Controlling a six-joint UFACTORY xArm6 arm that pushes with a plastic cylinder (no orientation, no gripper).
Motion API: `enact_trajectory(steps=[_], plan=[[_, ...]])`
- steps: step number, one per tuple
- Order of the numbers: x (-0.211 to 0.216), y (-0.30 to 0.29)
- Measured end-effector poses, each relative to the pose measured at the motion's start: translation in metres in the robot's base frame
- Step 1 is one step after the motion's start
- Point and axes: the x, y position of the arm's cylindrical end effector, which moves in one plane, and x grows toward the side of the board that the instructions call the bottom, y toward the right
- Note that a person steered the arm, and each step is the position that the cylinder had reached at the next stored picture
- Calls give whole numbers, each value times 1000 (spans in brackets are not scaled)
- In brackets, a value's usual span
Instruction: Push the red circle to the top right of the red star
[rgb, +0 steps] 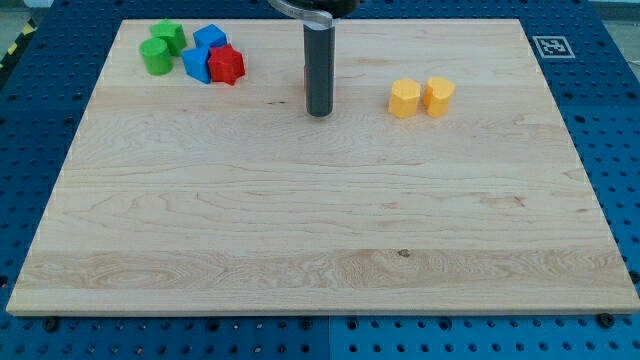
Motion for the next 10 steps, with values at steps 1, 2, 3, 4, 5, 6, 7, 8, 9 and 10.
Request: enact_trajectory(steps=[1, 2, 3, 4, 5, 6, 7, 8, 9, 10], plan=[[-3, 0], [-9, 8], [2, 30], [-21, 19], [-40, -5], [-48, -32], [-50, -7], [-44, 10], [-78, -13], [-83, -29]])
